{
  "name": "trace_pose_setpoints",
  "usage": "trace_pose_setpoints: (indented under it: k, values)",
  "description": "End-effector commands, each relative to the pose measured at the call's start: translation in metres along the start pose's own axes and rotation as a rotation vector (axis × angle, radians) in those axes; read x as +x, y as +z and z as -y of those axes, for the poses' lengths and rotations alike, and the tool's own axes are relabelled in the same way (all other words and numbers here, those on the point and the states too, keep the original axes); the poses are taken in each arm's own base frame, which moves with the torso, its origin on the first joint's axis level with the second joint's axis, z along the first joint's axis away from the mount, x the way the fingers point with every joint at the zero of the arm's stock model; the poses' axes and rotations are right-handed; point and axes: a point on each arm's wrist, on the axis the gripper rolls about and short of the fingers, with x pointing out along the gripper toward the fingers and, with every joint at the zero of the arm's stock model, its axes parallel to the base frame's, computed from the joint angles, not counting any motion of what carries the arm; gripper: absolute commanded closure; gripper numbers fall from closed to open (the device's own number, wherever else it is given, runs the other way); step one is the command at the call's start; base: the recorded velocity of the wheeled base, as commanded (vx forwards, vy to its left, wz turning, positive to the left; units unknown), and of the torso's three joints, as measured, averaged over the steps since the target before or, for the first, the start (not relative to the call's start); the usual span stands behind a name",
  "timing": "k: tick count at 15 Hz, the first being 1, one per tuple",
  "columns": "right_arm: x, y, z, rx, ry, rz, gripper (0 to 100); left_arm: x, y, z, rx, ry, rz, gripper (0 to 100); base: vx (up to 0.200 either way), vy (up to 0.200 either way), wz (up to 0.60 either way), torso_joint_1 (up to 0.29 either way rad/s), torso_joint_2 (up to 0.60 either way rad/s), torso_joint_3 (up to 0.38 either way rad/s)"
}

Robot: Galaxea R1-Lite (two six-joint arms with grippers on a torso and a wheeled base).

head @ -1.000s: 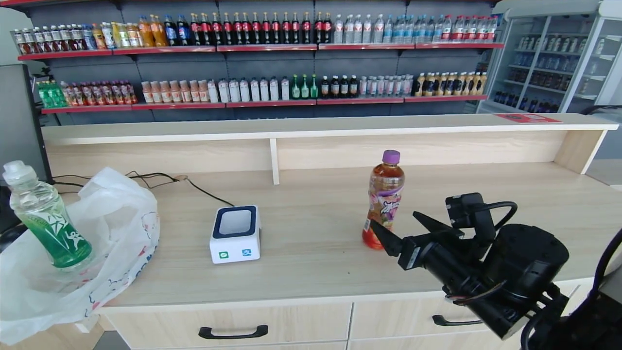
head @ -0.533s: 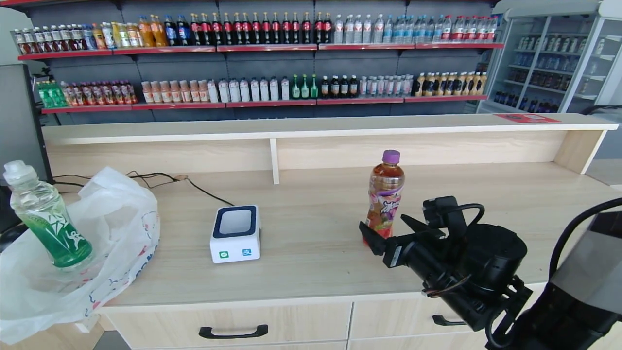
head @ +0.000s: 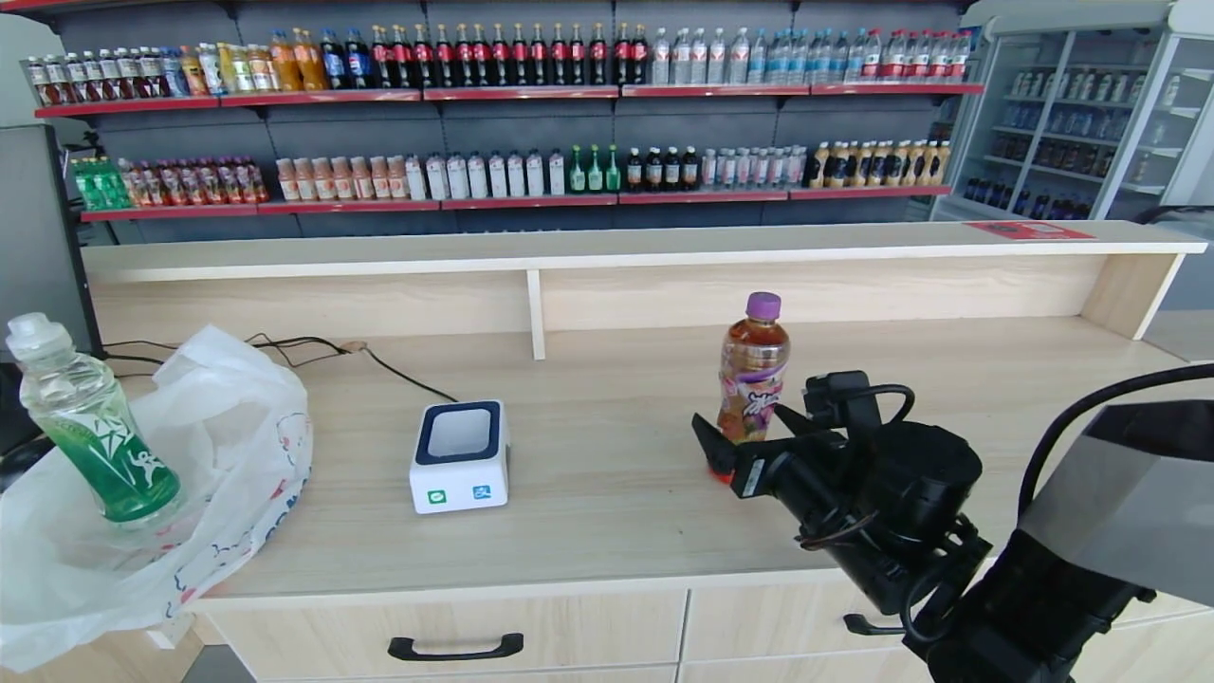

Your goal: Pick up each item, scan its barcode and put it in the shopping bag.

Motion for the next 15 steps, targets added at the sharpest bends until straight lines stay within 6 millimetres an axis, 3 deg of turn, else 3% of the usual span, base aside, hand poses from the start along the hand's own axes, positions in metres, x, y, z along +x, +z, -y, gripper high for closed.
trace_pose_setpoints:
  k: [1,15]
  values:
    - [0.006,0.0,0.005,0.001,-0.018,0.01,0,0.0,0.0,0.0,0.0,0.002,0.001,0,0.0,0.0,0.0,0.0,0.0,0.0]
    - [0.033,-0.004,0.01,-0.018,-0.055,0.057,0,0.0,0.0,0.0,-0.003,0.002,0.004,0,0.0,0.0,0.0,0.0,0.0,0.0]
